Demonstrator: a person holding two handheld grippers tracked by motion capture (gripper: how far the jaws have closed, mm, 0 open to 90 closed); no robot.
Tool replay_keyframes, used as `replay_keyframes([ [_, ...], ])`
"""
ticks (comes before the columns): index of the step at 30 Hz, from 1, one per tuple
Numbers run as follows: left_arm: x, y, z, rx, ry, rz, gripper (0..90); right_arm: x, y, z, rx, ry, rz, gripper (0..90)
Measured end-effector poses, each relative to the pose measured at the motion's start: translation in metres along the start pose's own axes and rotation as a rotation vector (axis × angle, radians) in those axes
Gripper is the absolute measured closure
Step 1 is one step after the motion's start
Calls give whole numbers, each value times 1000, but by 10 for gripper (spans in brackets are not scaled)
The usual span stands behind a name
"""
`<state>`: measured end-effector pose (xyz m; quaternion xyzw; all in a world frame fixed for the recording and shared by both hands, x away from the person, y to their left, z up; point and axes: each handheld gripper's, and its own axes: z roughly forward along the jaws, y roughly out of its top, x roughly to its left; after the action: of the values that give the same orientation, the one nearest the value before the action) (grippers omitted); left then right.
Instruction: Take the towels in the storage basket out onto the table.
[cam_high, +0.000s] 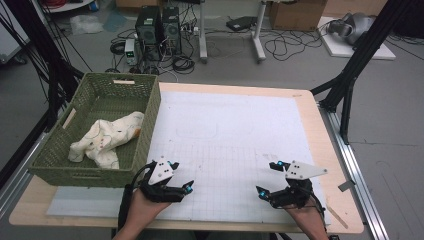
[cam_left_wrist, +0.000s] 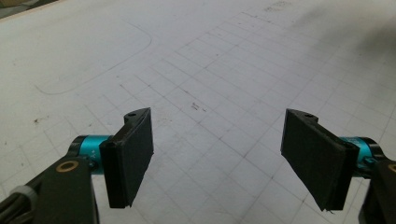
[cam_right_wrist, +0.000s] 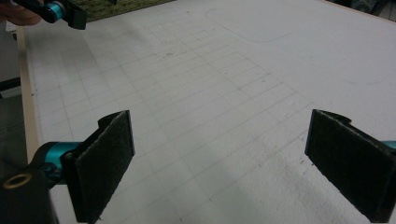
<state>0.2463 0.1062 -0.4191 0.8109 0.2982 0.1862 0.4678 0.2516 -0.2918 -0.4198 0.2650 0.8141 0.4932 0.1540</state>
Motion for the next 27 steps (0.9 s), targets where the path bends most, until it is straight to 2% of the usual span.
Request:
replay_keyframes([
  [18, -2, 0, 2, -4, -11, -6, 258, 2, 0, 0, 3, 13, -4, 73],
  [27, -3, 6, -1, -12, -40, -13, 265, 3, 0, 0, 6, 18, -6, 73],
])
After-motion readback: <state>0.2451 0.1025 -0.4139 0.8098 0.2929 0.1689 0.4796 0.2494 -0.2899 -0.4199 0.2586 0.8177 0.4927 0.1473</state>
